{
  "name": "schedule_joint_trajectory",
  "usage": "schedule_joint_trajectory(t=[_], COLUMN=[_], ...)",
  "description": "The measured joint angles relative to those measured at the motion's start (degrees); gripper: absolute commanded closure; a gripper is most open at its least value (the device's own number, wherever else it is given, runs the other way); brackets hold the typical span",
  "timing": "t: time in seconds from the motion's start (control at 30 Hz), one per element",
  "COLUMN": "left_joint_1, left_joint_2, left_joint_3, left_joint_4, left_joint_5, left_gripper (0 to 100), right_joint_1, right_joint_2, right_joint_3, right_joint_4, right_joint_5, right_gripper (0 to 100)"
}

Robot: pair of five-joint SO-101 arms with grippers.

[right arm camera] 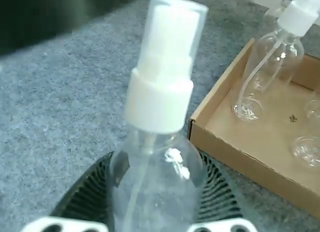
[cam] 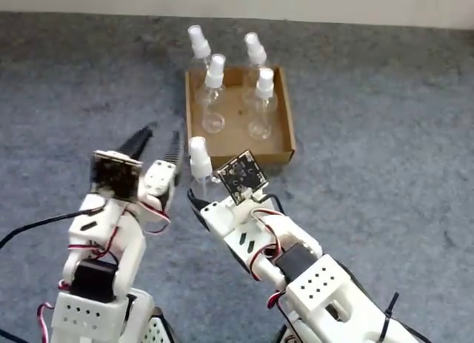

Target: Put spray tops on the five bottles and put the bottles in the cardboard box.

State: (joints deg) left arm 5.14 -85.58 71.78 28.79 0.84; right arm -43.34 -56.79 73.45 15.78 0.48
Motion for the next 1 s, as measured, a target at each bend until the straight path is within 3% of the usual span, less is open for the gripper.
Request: schedule_joint_trajectory(t=[0.3,0.63,1.0], left_joint_1=[-0.62,1.05,4.31], left_joint_2=[-6.33,3.25,-1.05], left_joint_3=[0.0,0.09,2.29], left_joint_4=[-2.02,-5.36,2.73], left_joint_5=[0.0,0.0,0.0], left_gripper=[89,89,89], right_joint_1=[-1.41,-3.69,-3.6], right_joint_2=[0.0,-0.26,-0.26], right_joint_3=[0.0,2.99,2.99], right_joint_4=[0.0,0.0,0.0], right_joint_5=[0.0,4.22,4.48], right_gripper=[99.5,99.5,99.5])
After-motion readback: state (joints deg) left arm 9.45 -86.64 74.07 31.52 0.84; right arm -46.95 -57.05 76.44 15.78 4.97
